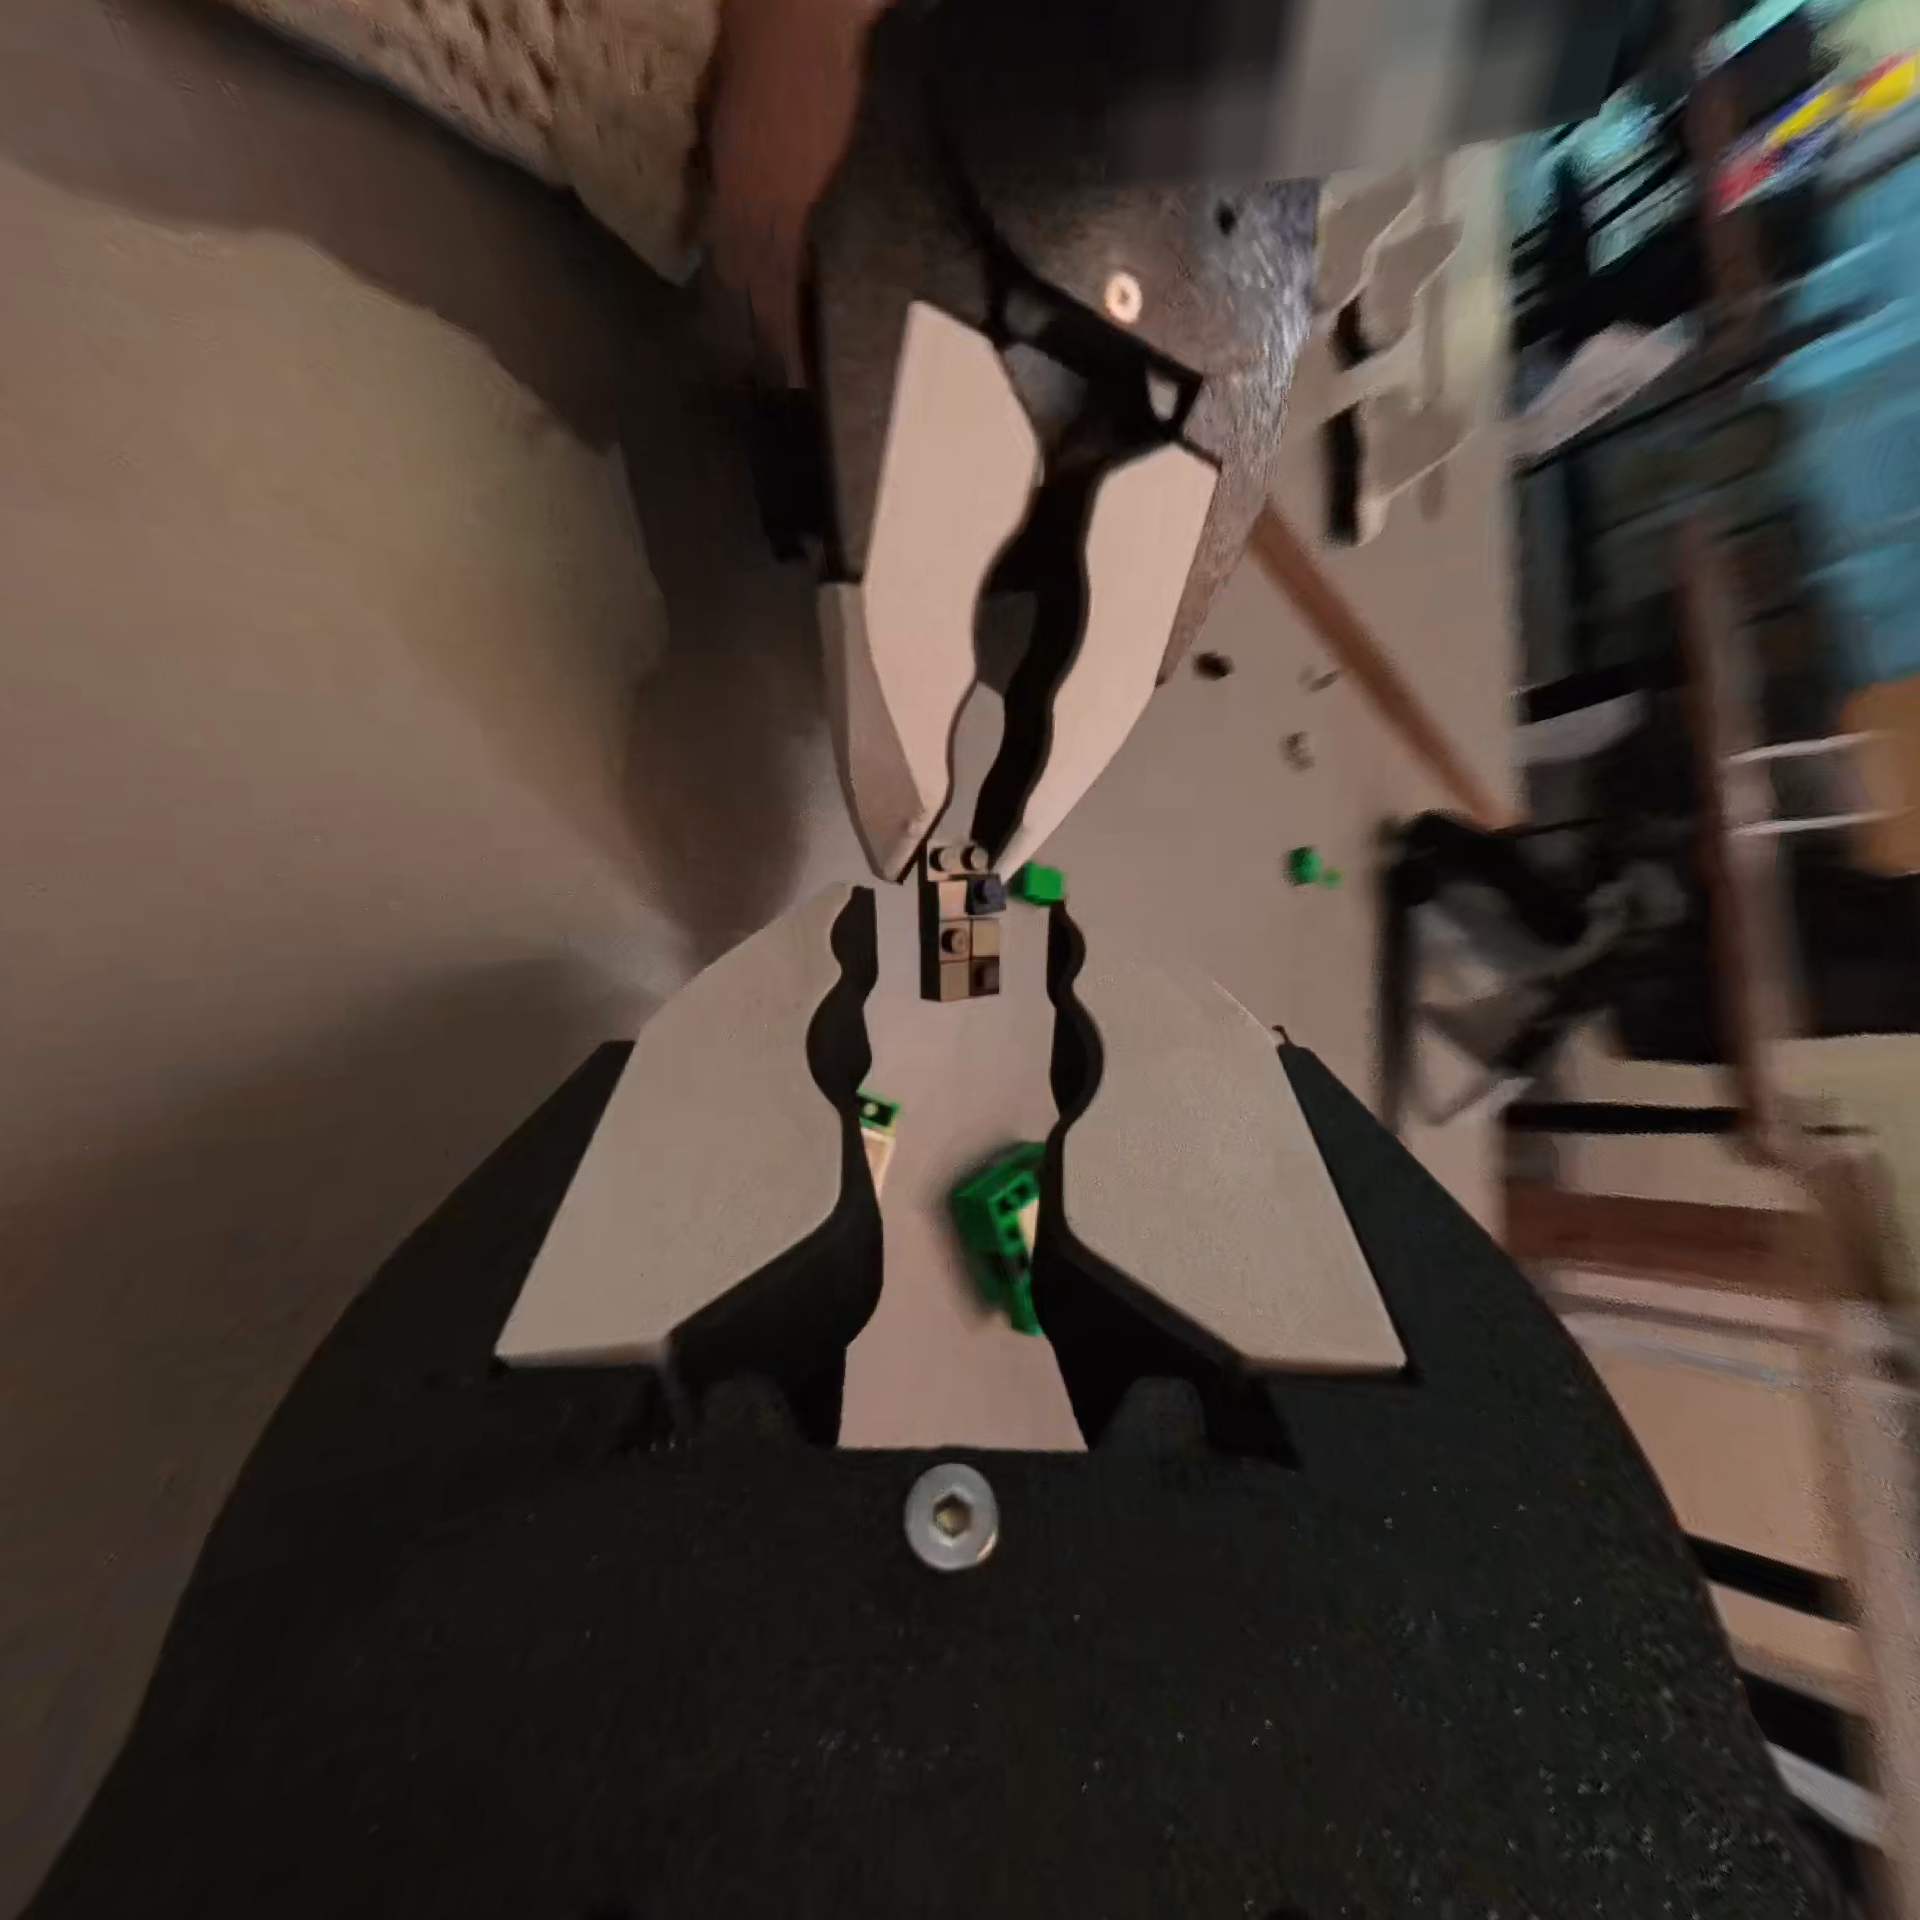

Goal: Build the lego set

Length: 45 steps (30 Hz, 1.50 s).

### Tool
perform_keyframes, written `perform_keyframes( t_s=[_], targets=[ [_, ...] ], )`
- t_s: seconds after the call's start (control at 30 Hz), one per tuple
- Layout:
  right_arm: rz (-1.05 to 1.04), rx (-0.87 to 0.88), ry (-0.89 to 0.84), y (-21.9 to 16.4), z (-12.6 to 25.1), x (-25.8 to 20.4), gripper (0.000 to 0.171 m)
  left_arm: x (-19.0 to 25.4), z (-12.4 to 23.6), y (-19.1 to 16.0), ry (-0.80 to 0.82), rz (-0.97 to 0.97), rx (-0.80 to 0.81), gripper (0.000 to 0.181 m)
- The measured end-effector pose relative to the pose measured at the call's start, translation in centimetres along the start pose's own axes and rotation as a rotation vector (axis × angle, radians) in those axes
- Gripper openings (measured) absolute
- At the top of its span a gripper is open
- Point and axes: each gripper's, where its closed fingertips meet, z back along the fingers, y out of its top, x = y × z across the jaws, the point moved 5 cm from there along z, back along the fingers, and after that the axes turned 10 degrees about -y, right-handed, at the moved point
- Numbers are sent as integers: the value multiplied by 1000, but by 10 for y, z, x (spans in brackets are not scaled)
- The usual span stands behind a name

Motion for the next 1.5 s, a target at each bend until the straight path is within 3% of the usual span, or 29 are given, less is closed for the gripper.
perform_keyframes(
  t_s=[0.1,0.3,0.83,1.07,1.23,1.33,1.5],
  targets=[
    [238,-7,-190,-1,-6,-12,32,-2,1,0,-8,46,22,15],
    [307,-33,-310,-4,-18,-17,34,-2,2,1,-35,90,50,15],
    [299,-39,-354,-7,-20,-17,11,0,0,2,-66,100,62,15],
    [481,-89,-281,-12,-24,-24,9,2,-8,-7,-69,81,-35,15],
    [214,-31,-287,-9,-19,-11,9,-1,0,5,-12,37,78,16],
    [-2,87,-232,-4,-11,1,9,-5,13,12,130,-100,105,28],
    [-208,282,-100,2,8,9,9,11,17,30,166,-321,165,21]
  ],
)
